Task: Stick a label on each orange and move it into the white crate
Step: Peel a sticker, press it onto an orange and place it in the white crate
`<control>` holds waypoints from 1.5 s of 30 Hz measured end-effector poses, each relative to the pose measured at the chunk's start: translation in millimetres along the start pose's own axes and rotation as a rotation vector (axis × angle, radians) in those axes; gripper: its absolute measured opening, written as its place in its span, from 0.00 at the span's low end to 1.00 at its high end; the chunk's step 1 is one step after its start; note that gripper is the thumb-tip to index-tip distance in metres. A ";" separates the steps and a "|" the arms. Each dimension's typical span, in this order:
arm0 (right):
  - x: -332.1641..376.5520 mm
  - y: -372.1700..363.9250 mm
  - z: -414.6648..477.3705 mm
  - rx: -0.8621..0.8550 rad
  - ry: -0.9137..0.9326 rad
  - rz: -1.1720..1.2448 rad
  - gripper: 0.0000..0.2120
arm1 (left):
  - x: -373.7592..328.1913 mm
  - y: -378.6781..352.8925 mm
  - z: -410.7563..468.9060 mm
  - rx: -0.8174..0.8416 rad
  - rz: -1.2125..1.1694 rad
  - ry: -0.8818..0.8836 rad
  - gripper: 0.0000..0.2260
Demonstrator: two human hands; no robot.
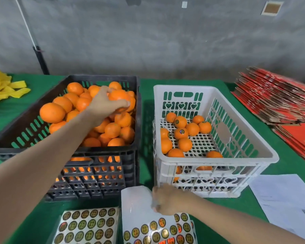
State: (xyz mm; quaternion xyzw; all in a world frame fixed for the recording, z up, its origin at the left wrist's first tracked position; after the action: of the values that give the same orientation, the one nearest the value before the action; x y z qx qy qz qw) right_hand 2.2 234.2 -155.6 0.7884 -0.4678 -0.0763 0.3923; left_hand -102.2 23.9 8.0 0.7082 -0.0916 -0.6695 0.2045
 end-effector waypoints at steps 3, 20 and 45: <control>-16.5 -20.1 13.8 0.013 -0.105 0.125 0.14 | -14.0 2.5 -43.0 0.090 -0.210 -0.173 0.23; -30.9 -12.3 -62.2 -0.381 0.395 1.079 0.14 | 70.4 -109.9 -155.5 0.932 -0.083 0.224 0.30; -24.0 -5.4 -85.6 -0.555 0.494 0.999 0.16 | 84.0 -114.3 -131.3 0.778 -0.541 0.499 0.29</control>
State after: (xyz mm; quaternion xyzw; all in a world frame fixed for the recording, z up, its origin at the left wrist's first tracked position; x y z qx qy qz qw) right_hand 34.4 301.6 -107.0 0.3374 -0.6382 0.1826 0.6674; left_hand 18.1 114.8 -113.1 0.8677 -0.0957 -0.4260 -0.2376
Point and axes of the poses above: each hand's wrist, its own z-axis towards the middle knuckle, its own y-axis out of the back of the hand, x = y × z, the point moved 4 cm from there along z, towards the middle knuckle, and after that the axes turned 11 degrees about x, right-handed, at the moved point
